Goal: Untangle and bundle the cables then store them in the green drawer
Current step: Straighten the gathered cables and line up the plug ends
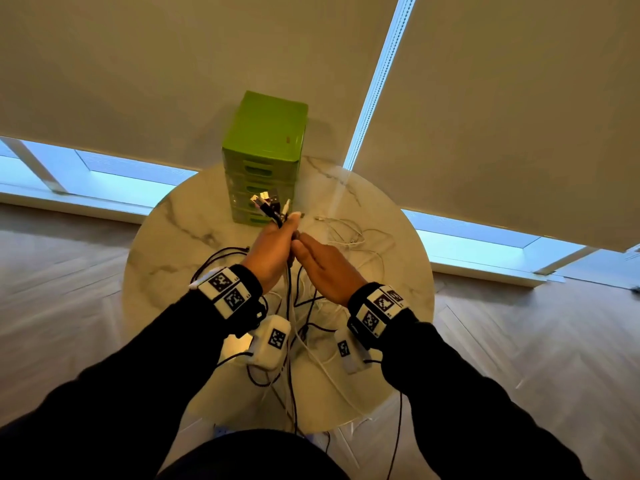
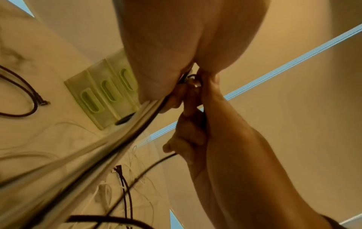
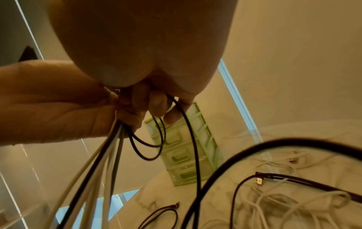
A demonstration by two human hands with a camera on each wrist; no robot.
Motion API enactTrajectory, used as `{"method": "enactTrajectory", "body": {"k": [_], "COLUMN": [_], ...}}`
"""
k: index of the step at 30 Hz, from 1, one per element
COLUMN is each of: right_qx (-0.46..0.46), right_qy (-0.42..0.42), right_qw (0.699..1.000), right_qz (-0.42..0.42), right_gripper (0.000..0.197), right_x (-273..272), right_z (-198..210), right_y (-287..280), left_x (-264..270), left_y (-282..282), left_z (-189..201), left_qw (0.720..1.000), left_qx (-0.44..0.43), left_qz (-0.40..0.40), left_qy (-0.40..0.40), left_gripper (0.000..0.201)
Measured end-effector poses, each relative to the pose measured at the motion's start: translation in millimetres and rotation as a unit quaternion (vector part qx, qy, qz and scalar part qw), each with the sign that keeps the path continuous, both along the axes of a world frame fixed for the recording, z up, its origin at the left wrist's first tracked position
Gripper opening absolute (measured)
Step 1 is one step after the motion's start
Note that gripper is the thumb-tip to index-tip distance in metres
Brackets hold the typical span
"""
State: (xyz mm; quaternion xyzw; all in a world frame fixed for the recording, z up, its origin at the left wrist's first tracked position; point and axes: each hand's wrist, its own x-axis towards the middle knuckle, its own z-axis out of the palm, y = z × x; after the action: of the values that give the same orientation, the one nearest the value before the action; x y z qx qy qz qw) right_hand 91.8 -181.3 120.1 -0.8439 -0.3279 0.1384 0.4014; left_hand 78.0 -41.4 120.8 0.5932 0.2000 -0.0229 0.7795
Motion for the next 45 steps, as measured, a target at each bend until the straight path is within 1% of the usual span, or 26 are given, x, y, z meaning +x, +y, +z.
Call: {"method": "enactTrajectory", "body": {"k": [1,3,6,9,11,13,15,16,17,18,19,20,22,24,28,30,32,34,36,37,39,40,41,42,43,45], "right_qx": [-0.010,-0.028,-0.036,-0.123,-0.164,-0.160,-0.159,-0.165,-0.166,-0.154,-0.122,-0.077,0.024,0.082,0.059,0.064,0.066,0.025,-0.088,-0.164,-0.315,-0.358,-0.370,-0.358,-0.335,-0.281], "right_qy": [0.018,0.056,0.138,0.163,0.169,0.161,0.104,0.073,0.049,0.036,0.031,0.034,0.030,0.028,0.005,0.010,0.038,0.053,0.047,0.054,0.101,0.117,0.119,0.102,0.061,-0.001], "right_qw": [1.000,0.998,0.990,0.979,0.972,0.972,0.976,0.975,0.972,0.970,0.969,0.969,0.975,0.982,0.996,0.997,0.994,0.990,0.977,0.961,0.909,0.889,0.882,0.887,0.903,0.934], "right_qz": [0.010,0.027,0.012,-0.005,-0.015,-0.055,-0.106,-0.132,-0.159,-0.186,-0.213,-0.230,-0.219,-0.168,-0.066,-0.046,-0.074,-0.131,-0.189,-0.217,-0.253,-0.259,-0.265,-0.273,-0.263,-0.219], "right_gripper": [0.027,0.038,0.047,0.057,0.061,0.061,0.065,0.061,0.056,0.048,0.042,0.038,0.034,0.030,0.025,0.022,0.021,0.021,0.027,0.033,0.048,0.059,0.069,0.077,0.082,0.083], "right_x": [-0.4,-2.9,-6.8,-5.5,-6.1,-3.7,5.9,12.9,20.4,27.3,33.6,38.2,41.8,36.9,18.2,10.2,5.2,4.2,6.5,5.7,-3.6,-10.9,-19.9,-34.0,-41.6,-62.9], "right_z": [-1.7,-9.0,-23.5,-47.8,-64.7,-76.9,-81.4,-81.2,-79.2,-71.7,-63.2,-51.5,-23.9,0.9,24.0,26.5,26.1,16.5,0.1,-8.8,-23.5,-28.8,-32.2,-31.3,-30.4,-21.4], "right_y": [-3.4,-12.5,-28.2,-45.8,-61.8,-78.4,-89.3,-91.1,-90.6,-86.8,-79.9,-70.3,-49.4,-31.4,-17.6,-22.8,-35.3,-60.3,-94.7,-115.7,-152.4,-165.0,-175.1,-185.6,-185.5,-192.5], "left_x": [1.2,4.9,6.8,7.2,10.5,13.1,13.8,13.4,11.9,10.2,8.1,4.9,-3.6,-10.6,-15.7,-16.2,-15.6,-13.5,-9.9,-8.0,-6.5,-6.5,-6.6,-7.6,-7.7,-9.4], "left_y": [1.3,5.5,13.8,25.1,38.8,52.2,61.1,61.8,60.4,57.0,52.2,46.1,29.8,12.6,-4.5,-8.4,-14.2,-23.4,-35.4,-44.8,-64.6,-74.5,-86.3,-103.1,-111.4,-138.5], "left_z": [1.7,6.3,15.6,34.7,46.4,52.9,52.9,50.6,46.8,41.6,34.5,26.5,14.5,7.3,3.2,4.0,8.2,13.8,17.4,19.4,22.3,23.5,24.8,27.0,28.3,29.5], "left_qw": [1.000,0.996,0.991,0.983,0.981,0.982,0.981,0.981,0.981,0.982,0.984,0.985,0.988,0.992,0.998,0.999,0.999,0.997,0.992,0.987,0.977,0.973,0.969,0.965,0.964,0.963], "left_qx": [-0.012,-0.035,-0.052,-0.084,-0.074,-0.043,-0.002,0.024,0.047,0.072,0.092,0.111,0.127,0.108,0.048,0.009,-0.019,-0.050,-0.108,-0.140,-0.188,-0.203,-0.214,-0.217,-0.218,-0.210], "left_qz": [0.022,0.074,0.103,0.126,0.129,0.126,0.120,0.114,0.104,0.092,0.076,0.055,0.006,-0.012,-0.038,-0.041,-0.042,-0.051,-0.065,-0.076,-0.100,-0.111,-0.125,-0.144,-0.148,-0.168], "left_qy": [-0.006,-0.028,-0.064,-0.103,-0.121,-0.137,-0.150,-0.155,-0.156,-0.149,-0.135,-0.122,-0.093,-0.059,-0.007,-0.001,-0.009,-0.016,-0.015,-0.011,-0.011,-0.017,-0.023,-0.024,-0.029,-0.030], "left_gripper": [0.032,0.025,0.016,0.010,0.016,0.020,0.020,0.018,0.015,0.017,0.023,0.022,0.019,0.025,0.045,0.043,0.034,0.026,0.024,0.024,0.024,0.025,0.025,0.025,0.024,0.023]}}
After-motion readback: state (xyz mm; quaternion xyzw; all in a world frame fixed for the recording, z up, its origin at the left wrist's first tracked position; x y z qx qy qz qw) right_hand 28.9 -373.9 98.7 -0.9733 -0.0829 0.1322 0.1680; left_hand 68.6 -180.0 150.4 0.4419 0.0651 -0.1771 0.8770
